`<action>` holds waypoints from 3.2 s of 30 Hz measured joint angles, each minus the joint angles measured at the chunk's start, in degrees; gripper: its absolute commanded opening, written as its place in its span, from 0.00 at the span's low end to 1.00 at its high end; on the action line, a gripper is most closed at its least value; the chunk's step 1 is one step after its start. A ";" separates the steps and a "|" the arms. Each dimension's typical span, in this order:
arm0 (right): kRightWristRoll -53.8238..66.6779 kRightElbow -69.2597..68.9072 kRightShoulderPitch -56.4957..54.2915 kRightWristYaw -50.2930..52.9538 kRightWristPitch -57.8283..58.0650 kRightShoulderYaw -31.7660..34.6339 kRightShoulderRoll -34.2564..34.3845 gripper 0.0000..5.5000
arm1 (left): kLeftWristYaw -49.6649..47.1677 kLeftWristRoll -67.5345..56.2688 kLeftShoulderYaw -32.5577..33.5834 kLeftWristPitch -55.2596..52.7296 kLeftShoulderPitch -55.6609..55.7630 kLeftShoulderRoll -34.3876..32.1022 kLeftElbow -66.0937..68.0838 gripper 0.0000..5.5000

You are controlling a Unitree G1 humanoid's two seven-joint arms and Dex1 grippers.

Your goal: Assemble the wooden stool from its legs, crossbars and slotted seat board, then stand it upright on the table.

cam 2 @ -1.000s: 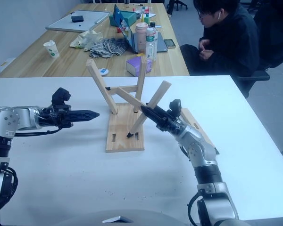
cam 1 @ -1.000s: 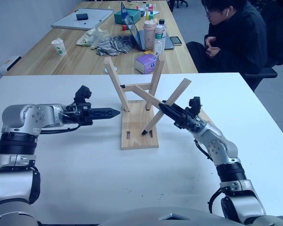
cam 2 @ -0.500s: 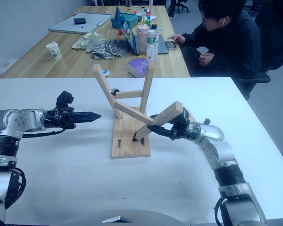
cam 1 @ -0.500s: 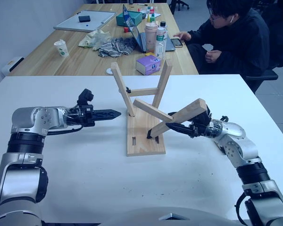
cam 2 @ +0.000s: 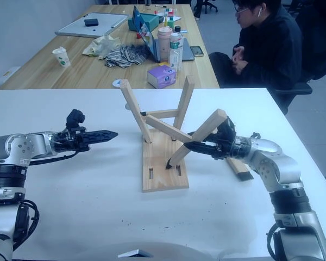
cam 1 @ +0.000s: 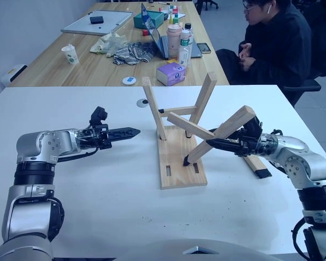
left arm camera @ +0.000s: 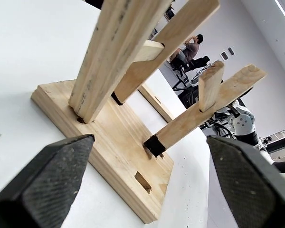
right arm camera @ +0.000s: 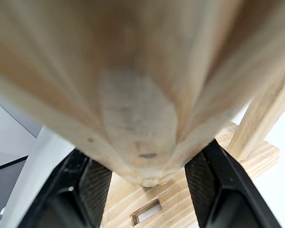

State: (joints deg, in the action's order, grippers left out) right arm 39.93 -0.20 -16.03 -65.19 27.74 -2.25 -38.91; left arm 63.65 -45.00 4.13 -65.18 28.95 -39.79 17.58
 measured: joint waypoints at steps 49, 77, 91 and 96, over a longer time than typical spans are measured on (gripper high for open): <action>-6.81 11.80 -6.53 -19.26 -24.54 -11.10 -9.31 0.37 | -2.25 2.77 0.72 1.95 -0.32 2.56 2.57 0.79; -5.65 24.93 -17.25 -20.33 -25.10 -20.83 -4.40 0.37 | -2.36 3.45 0.26 1.94 -0.09 4.28 4.30 0.79; -5.66 17.91 -9.73 -12.48 -34.42 -20.76 -4.64 0.44 | -2.43 3.45 0.31 1.95 -0.09 4.28 4.33 0.79; -18.02 17.46 -2.06 -1.48 -24.88 -22.58 -5.40 0.60 | -5.80 4.73 2.17 3.72 -0.21 4.83 4.59 0.79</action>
State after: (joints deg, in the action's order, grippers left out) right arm 21.92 17.26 -18.08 -66.67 2.86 -24.83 -44.31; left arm 57.85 -40.27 6.29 -61.46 28.74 -34.97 22.17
